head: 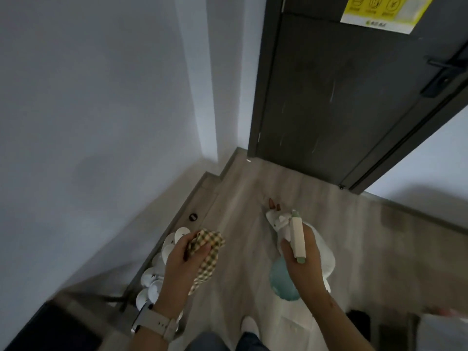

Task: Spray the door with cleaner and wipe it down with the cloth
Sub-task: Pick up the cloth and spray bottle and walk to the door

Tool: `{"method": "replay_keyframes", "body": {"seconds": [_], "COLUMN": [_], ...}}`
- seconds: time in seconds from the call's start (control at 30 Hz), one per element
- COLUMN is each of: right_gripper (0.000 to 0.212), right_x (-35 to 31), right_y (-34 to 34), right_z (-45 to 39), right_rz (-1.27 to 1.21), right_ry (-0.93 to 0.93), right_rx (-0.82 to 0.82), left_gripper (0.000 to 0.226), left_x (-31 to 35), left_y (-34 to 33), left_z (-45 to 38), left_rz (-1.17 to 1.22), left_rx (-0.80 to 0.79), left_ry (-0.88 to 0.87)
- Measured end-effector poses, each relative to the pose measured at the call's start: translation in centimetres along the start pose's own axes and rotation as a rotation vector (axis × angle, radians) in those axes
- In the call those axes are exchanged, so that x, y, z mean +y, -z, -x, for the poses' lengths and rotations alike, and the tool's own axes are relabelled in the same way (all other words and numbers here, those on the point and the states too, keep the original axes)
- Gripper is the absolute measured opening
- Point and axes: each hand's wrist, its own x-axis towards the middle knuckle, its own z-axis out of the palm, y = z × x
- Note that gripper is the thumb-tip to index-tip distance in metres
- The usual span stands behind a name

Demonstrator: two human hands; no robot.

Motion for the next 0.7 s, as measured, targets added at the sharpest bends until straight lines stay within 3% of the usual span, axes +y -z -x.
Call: {"method": "replay_keyframes", "body": {"seconds": [0.17, 0.43, 0.7], "right_gripper": [0.040, 0.027, 0.031], "right_x": [-0.2, -1.0, -4.5], "right_y": [1.7, -1.7, -4.8], "right_z": [-9.7, -25.8, -43.9], "right_rz": [-0.003, -0.071, 0.000], "right_ry": [-0.059, -0.159, -0.150], "right_rx": [0.068, 0.143, 0.300], "left_gripper": [0.026, 0.011, 0.030], "left_x": [3.7, 10.4, 20.6], "left_y": [-4.6, -10.1, -13.3], "left_z": [-8.2, -25.2, -44.5], "left_rz": [-0.059, -0.048, -0.121], "left_rx": [-0.011, -0.144, -0.327], "left_ry": [0.010, 0.023, -0.107]}}
